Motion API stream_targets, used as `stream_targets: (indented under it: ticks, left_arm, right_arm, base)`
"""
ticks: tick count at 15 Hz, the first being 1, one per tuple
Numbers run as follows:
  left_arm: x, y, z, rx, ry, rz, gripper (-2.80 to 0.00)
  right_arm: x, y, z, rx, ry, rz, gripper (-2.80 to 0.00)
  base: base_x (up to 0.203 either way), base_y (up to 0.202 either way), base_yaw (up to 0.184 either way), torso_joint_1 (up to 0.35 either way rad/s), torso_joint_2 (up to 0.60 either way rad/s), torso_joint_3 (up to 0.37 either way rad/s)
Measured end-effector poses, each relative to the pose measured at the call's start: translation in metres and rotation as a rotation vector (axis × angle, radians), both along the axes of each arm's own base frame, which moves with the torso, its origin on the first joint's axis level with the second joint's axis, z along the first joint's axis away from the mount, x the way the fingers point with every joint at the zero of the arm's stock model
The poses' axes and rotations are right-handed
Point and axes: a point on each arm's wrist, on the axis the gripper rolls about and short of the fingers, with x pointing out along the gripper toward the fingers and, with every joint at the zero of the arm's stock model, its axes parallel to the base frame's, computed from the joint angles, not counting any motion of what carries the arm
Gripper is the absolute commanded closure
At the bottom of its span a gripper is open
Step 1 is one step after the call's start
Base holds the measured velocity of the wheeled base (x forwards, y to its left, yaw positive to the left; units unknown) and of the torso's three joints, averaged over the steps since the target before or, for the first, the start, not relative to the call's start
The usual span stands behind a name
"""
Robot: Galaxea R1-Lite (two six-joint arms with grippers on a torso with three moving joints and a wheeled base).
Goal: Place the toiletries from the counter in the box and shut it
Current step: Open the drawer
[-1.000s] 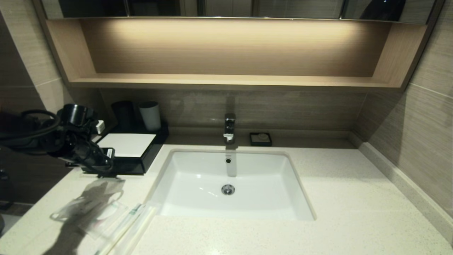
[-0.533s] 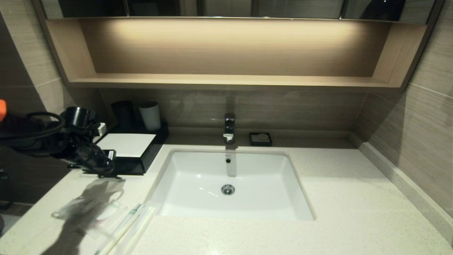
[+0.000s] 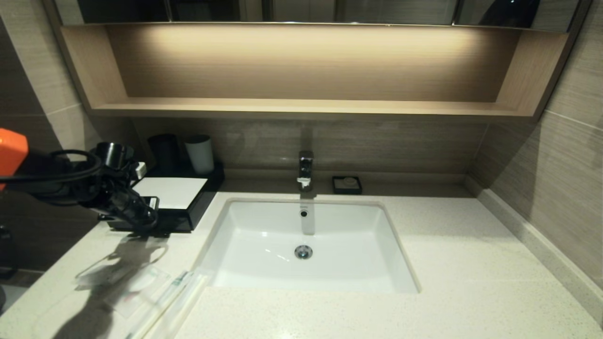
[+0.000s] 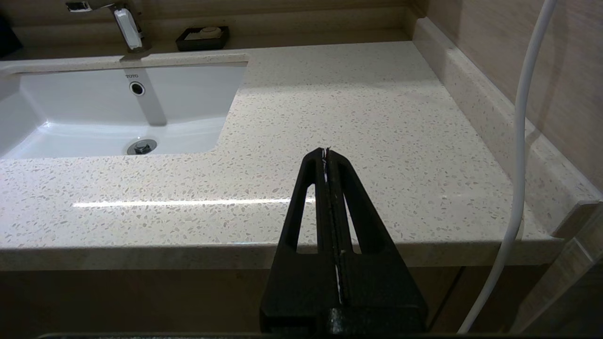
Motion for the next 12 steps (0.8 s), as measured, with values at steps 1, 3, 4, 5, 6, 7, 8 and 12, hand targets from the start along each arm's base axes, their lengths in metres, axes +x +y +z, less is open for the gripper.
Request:
stream_targets:
  ticks: [1,3,4,5,6,7,8,12]
  left_arm:
    - [0.000,0.000,0.001,0.000,-0.001,0.000,0.00]
    - [0.002,0.000,0.000,0.000,-0.002,0.000,0.00]
    - [0.003,0.000,-0.001,0.000,-0.001,0.000,0.00]
    - [0.005,0.001,-0.004,0.000,0.002,-0.001,0.00]
    - [0.006,0.001,-0.006,0.001,0.006,-0.001,0.00]
    - [0.007,0.001,-0.008,0.001,0.010,-0.002,0.00]
    - [0.007,0.001,-0.009,0.001,0.012,-0.001,0.00]
    - [0.008,0.001,-0.019,-0.002,0.038,-0.004,0.00]
  right_arm:
    - [0.000,0.000,0.000,0.000,0.000,0.000,0.00]
    - [0.000,0.000,0.000,0.000,0.000,0.000,0.00]
    - [0.000,0.000,0.000,0.000,0.000,0.000,0.00]
    - [0.000,0.000,0.000,0.000,0.000,0.000,0.00]
    - [0.000,0.000,0.000,0.000,0.000,0.000,0.00]
    - [0.000,0.000,0.000,0.000,0.000,0.000,0.00]
    - [0.000,0.000,0.000,0.000,0.000,0.000,0.00]
    - [0.000,0.000,0.000,-0.001,0.000,0.000,0.00]
  base:
    - [0.000,0.000,0.000,0.000,0.00,0.000]
    - [0.000,0.000,0.000,0.000,0.00,0.000]
    - [0.000,0.000,0.000,0.000,0.00,0.000]
    - [0.000,0.000,0.000,0.000,0.00,0.000]
    - [0.000,0.000,0.000,0.000,0.00,0.000]
    - [0.000,0.000,0.000,0.000,0.00,0.000]
    - [0.000,0.000,0.000,0.000,0.00,0.000]
    - [0.000,0.000,0.000,0.000,0.00,0.000]
